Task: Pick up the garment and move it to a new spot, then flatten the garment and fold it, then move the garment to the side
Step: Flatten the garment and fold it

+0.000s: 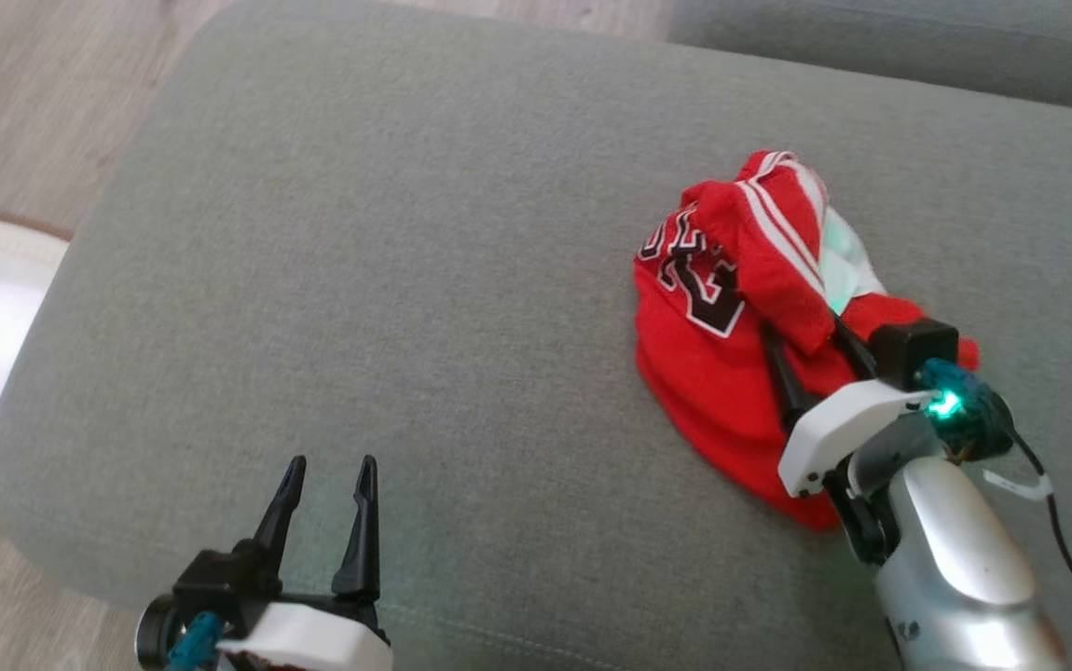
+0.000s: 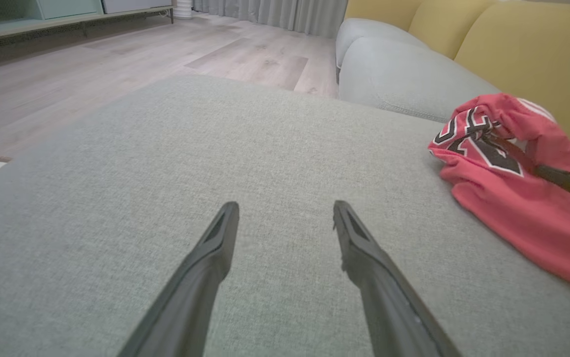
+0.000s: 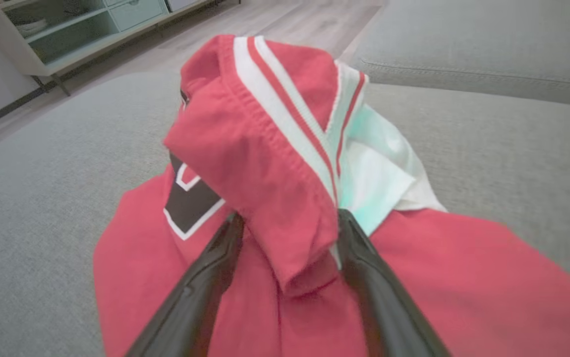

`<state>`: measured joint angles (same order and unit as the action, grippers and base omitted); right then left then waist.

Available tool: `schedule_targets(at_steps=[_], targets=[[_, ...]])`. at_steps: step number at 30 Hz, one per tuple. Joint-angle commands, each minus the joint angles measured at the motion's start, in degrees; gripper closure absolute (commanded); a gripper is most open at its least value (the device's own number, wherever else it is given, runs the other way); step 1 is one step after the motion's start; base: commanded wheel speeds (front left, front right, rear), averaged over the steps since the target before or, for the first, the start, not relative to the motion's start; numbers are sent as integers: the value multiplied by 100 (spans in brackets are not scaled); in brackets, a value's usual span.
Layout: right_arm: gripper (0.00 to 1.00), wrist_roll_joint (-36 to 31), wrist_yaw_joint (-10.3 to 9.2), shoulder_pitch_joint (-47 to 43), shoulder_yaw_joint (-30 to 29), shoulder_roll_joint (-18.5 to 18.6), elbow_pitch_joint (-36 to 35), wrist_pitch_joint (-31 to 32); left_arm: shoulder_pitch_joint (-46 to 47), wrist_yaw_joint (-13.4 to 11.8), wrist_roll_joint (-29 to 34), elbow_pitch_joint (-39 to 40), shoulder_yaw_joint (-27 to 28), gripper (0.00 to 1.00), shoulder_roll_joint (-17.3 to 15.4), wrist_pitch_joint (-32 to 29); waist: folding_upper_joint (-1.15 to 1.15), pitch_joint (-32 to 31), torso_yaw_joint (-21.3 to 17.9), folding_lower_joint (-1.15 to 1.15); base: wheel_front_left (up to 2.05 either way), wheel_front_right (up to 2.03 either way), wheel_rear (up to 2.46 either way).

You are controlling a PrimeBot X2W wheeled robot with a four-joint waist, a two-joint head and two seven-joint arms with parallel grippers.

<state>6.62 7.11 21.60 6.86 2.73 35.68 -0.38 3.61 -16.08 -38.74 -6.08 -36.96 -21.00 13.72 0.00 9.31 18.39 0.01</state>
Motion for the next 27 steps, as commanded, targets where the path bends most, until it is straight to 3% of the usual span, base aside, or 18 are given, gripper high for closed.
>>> schedule_targets(at_steps=[1,4,5,11,16,25,26,27], targets=[[57,45,37,257,136,15,-129,-167,252,7,76,96,234,0,-62,79,0,32,52,-1,0,0,0],[93,99,37,371,234,15,-151,-426,232,14,87,54,259,0,-32,91,0,-41,31,-1,0,0,0],[100,111,37,402,303,15,-205,-494,220,19,89,42,266,0,-26,94,0,-80,16,-1,0,0,0],[100,341,37,563,965,15,-850,-592,161,67,114,-6,226,0,17,104,0,-329,13,-1,0,0,0],[100,734,37,719,1805,15,-1334,-245,159,102,117,-38,180,0,52,106,0,-427,183,-1,0,0,0],[98,1484,37,1058,3053,15,-1104,78,192,171,128,-132,108,0,127,110,0,-417,620,-1,0,0,0],[53,1595,37,1082,3145,15,-1016,74,200,182,135,-150,90,0,141,110,0,-422,664,-1,0,0,0],[0,1674,37,1110,3253,15,-929,64,208,191,141,-168,72,0,156,110,0,-430,701,-1,0,0,0]])
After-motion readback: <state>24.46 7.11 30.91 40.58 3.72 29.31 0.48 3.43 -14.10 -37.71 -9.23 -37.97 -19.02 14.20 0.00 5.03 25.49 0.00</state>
